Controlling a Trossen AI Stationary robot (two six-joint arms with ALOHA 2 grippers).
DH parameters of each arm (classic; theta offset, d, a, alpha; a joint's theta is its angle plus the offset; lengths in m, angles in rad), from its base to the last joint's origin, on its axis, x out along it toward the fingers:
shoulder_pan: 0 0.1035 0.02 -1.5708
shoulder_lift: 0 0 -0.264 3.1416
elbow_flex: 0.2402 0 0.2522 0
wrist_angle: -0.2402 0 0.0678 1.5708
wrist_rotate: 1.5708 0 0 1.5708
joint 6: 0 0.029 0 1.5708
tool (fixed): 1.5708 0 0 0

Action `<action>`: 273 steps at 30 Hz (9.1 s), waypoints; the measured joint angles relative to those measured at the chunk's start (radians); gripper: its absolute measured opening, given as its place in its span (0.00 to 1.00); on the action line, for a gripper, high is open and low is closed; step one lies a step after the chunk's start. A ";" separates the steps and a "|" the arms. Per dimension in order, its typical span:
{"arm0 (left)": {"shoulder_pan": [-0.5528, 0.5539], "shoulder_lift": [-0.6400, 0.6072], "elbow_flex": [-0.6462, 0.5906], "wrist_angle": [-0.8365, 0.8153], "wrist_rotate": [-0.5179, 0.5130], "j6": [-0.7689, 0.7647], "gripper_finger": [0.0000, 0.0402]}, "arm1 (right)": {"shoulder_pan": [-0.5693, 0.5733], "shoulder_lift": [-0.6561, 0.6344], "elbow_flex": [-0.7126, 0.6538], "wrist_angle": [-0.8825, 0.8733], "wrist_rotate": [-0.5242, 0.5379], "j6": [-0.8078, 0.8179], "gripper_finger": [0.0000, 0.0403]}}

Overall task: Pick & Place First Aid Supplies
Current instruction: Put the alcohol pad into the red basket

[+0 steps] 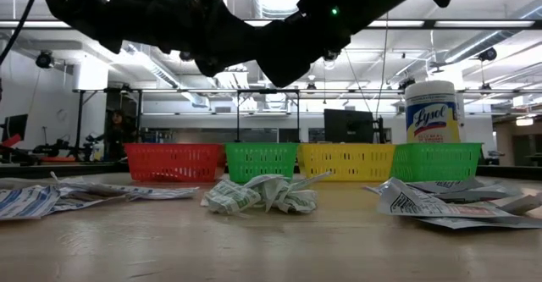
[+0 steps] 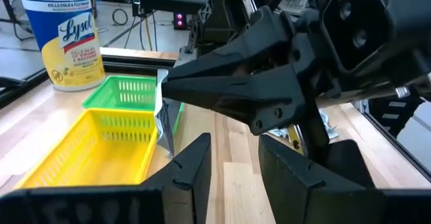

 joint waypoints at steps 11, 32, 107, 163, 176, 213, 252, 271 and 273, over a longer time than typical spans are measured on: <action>0.000 0.000 -0.003 -0.082 -0.019 -0.008 0.30 | 0.008 0.000 0.000 0.000 0.000 -0.067 0.02; 0.002 -0.002 -0.003 -0.066 -0.148 -0.005 0.30 | 0.023 0.000 0.000 0.012 0.000 -0.043 0.02; 0.021 -0.002 -0.002 -0.033 -0.117 -0.073 0.00 | 0.031 -0.020 0.000 0.181 -0.172 -0.178 0.03; 0.110 -0.190 -0.002 -0.586 -0.345 -0.210 0.00 | 0.152 -0.240 -0.149 -0.736 -0.463 0.502 0.16; 0.122 -0.282 -0.001 -0.871 -0.393 -0.306 0.00 | 0.217 -0.522 -0.346 -0.604 -0.474 0.494 0.13; 0.370 -0.266 -0.001 -1.024 -0.050 -0.471 0.00 | 0.374 -1.146 -0.735 -0.227 -0.534 0.244 0.11; 0.374 -0.266 -0.027 -1.024 -0.058 -0.443 0.15 | 0.373 -1.168 -0.735 -0.231 -0.532 0.245 0.12; 0.361 -0.373 0.107 -1.015 -0.066 -0.328 0.27 | 0.370 -1.210 -0.735 -0.232 -0.522 0.169 0.11; 0.351 -0.385 0.112 -1.017 -0.066 -0.307 0.27 | 0.370 -1.221 -0.735 -0.232 -0.531 0.155 0.11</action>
